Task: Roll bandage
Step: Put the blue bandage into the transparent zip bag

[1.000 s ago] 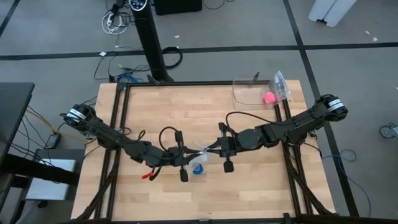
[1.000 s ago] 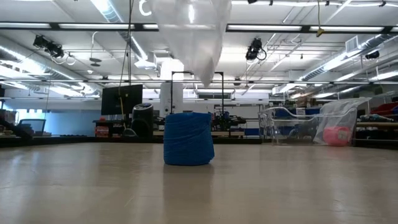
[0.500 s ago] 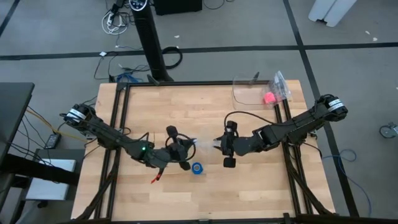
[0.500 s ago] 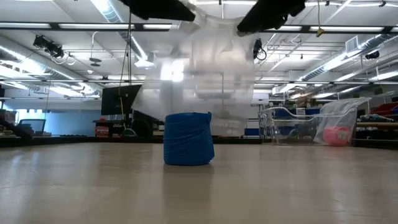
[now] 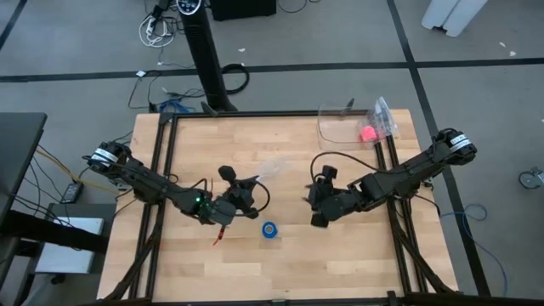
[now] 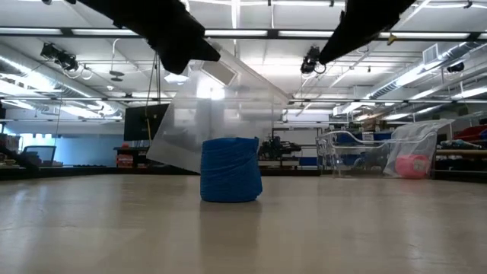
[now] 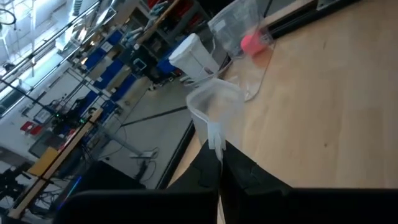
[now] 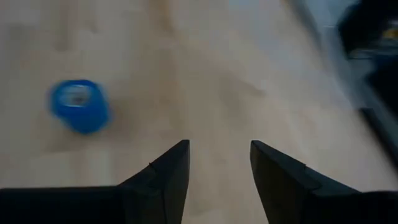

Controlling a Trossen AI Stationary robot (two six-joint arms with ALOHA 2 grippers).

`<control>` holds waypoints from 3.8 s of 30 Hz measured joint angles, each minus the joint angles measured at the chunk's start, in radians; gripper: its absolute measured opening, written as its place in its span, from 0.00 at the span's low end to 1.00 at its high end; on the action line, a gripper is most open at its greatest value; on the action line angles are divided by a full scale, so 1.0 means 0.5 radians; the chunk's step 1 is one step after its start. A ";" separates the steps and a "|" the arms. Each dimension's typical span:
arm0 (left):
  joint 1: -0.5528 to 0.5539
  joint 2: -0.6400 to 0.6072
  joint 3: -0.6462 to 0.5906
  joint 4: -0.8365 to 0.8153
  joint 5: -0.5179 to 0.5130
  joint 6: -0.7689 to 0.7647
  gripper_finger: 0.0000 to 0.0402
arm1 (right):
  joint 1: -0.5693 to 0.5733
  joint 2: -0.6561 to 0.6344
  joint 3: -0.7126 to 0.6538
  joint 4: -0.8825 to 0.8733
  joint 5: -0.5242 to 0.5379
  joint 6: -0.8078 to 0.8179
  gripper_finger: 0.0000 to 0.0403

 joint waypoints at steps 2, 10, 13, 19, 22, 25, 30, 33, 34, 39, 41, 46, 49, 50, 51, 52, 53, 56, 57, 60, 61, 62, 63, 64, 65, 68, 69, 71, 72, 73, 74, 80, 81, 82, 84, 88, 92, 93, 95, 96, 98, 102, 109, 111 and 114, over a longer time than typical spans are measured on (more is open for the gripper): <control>-0.012 0.000 0.000 0.000 -0.004 0.033 0.00 | 0.026 0.037 0.001 0.169 -0.218 -0.045 0.43; -0.016 0.000 -0.001 -0.086 -0.055 -0.021 0.00 | 0.065 0.551 0.023 0.948 -0.790 -0.309 0.41; -0.016 0.000 -0.001 -0.169 -0.053 -0.126 0.00 | -0.011 0.720 0.113 0.957 -0.746 -0.211 0.39; -0.017 0.000 -0.002 -0.336 -0.052 -0.325 0.00 | -0.154 0.943 0.278 0.919 -0.863 -0.118 0.39; -0.018 0.000 -0.002 -0.364 -0.050 -0.357 0.00 | -0.199 1.039 0.330 0.932 -1.012 -0.129 0.39; -0.018 0.000 -0.002 -0.359 -0.049 -0.379 0.00 | -0.226 1.128 0.362 0.957 -1.027 -0.114 0.38; -0.031 0.000 -0.002 -0.361 0.006 -0.430 0.00 | -0.244 1.163 0.365 0.970 -1.028 -0.104 0.32; -0.042 0.000 -0.002 -0.359 0.009 -0.431 0.00 | -0.244 1.136 0.359 0.942 -1.024 -0.147 0.22; -0.043 0.000 -0.002 -0.360 0.010 -0.433 0.00 | -0.245 1.133 0.358 0.938 -1.031 -0.158 0.18; -0.043 0.000 -0.002 -0.360 0.012 -0.438 0.00 | -0.207 1.088 0.350 0.906 -1.016 -0.272 0.07; -0.043 0.000 -0.002 -0.359 0.015 -0.438 0.00 | -0.185 1.072 0.348 0.904 -1.005 -0.345 0.08; -0.043 0.000 -0.002 -0.359 0.016 -0.438 0.00 | -0.161 1.061 0.347 0.948 -1.011 -0.512 0.14; -0.043 0.000 -0.002 -0.359 0.017 -0.444 0.00 | -0.161 1.060 0.347 0.927 -0.976 -0.473 0.15; -0.043 0.000 -0.002 -0.358 0.022 -0.444 0.00 | -0.161 1.060 0.347 0.923 -0.926 -0.440 0.15; -0.043 0.000 -0.002 -0.358 0.024 -0.445 0.00 | -0.161 1.060 0.347 0.917 -0.886 -0.416 0.16; -0.043 0.000 -0.002 -0.358 0.024 -0.445 0.00 | -0.161 1.060 0.347 0.915 -0.863 -0.398 0.17; -0.043 0.000 -0.002 -0.357 0.024 -0.445 0.00 | -0.161 1.060 0.347 0.915 -0.856 -0.371 0.19; -0.043 0.000 -0.002 -0.355 0.024 -0.447 0.00 | -0.186 1.057 0.348 0.894 -0.913 -0.241 0.26; -0.043 0.000 -0.002 -0.355 0.031 -0.450 0.00 | -0.196 1.057 0.348 0.886 -0.953 -0.185 0.29; -0.043 0.000 -0.002 -0.354 0.061 -0.451 0.00 | -0.215 1.057 0.348 0.884 -1.048 -0.091 0.39; -0.043 0.000 -0.002 -0.353 0.064 -0.452 0.00 | -0.218 1.057 0.348 0.883 -1.052 -0.082 0.42; -0.043 0.000 -0.002 -0.353 0.065 -0.456 0.00 | -0.217 1.056 0.348 0.878 -1.053 -0.079 0.45; -0.043 0.000 -0.002 -0.353 0.068 -0.461 0.00 | -0.217 1.056 0.348 0.870 -1.053 -0.073 0.47; -0.043 0.000 -0.002 -0.353 0.069 -0.469 0.00 | -0.219 1.056 0.348 0.862 -1.054 -0.053 0.49; -0.043 0.000 -0.002 -0.353 0.069 -0.475 0.00 | -0.223 1.056 0.348 0.853 -1.062 -0.037 0.50; -0.043 0.000 -0.002 -0.353 0.069 -0.477 0.00 | -0.232 1.055 0.348 0.815 -1.060 0.002 0.50; -0.043 0.000 -0.002 -0.353 0.069 -0.479 0.00 | -0.238 1.066 0.349 0.813 -1.060 0.018 0.49; -0.043 0.000 -0.002 -0.352 0.069 -0.482 0.00 | -0.245 1.080 0.351 0.801 -1.061 0.043 0.48; -0.043 0.000 -0.002 -0.352 0.069 -0.482 0.00 | -0.251 1.081 0.351 0.795 -1.062 0.068 0.47; -0.043 0.000 -0.002 -0.349 0.069 -0.482 0.00 | -0.257 1.101 0.355 0.806 -1.064 0.081 0.46; -0.043 0.000 -0.002 -0.349 0.069 -0.482 0.00 | -0.262 1.115 0.357 0.822 -1.080 0.095 0.45; -0.042 0.000 -0.002 -0.342 0.080 -0.483 0.00 | -0.277 1.127 0.357 0.823 -1.118 0.043 0.28; -0.042 -0.001 -0.002 -0.340 0.080 -0.483 0.01 | -0.277 1.123 0.357 0.823 -1.116 0.008 0.22; -0.042 -0.002 -0.002 -0.342 0.081 -0.483 0.00 | -0.273 1.120 0.357 0.815 -1.113 -0.036 0.15; -0.042 -0.002 -0.002 -0.342 0.093 -0.494 0.01 | -0.246 1.088 0.353 0.773 -1.077 -0.133 0.05; -0.042 -0.002 -0.002 -0.347 0.160 -0.559 0.00 | -0.152 0.881 0.344 0.536 -0.776 -0.214 0.06; -0.042 -0.002 -0.002 -0.333 0.260 -0.608 0.01 | -0.001 0.571 0.350 0.324 -0.013 -0.289 0.03; -0.042 -0.002 -0.002 -0.315 0.275 -0.610 0.01 | 0.032 0.509 0.349 0.316 0.160 -0.335 0.02; -0.042 -0.002 -0.002 -0.276 0.310 -0.602 0.01 | 0.070 0.396 0.349 0.333 0.375 -0.452 0.02; -0.042 -0.002 -0.002 -0.253 0.316 -0.591 0.01 | 0.078 0.352 0.350 0.334 0.421 -0.502 0.02; -0.042 -0.002 -0.002 -0.205 0.331 -0.589 0.01 | 0.062 0.310 0.352 0.336 0.445 -0.559 0.02; -0.043 -0.002 -0.002 -0.137 0.376 -0.553 0.01 | 0.005 0.314 0.333 0.317 0.500 -0.649 0.02; -0.044 -0.002 -0.002 -0.123 0.392 -0.540 0.01 | -0.050 0.350 0.294 0.289 0.652 -0.634 0.02; -0.044 -0.002 -0.002 -0.106 0.392 -0.537 0.01 | -0.064 0.360 0.295 0.302 0.656 -0.631 0.02; -0.044 -0.002 -0.002 -0.051 0.407 -0.536 0.01 | -0.088 0.370 0.294 0.283 0.615 -0.624 0.02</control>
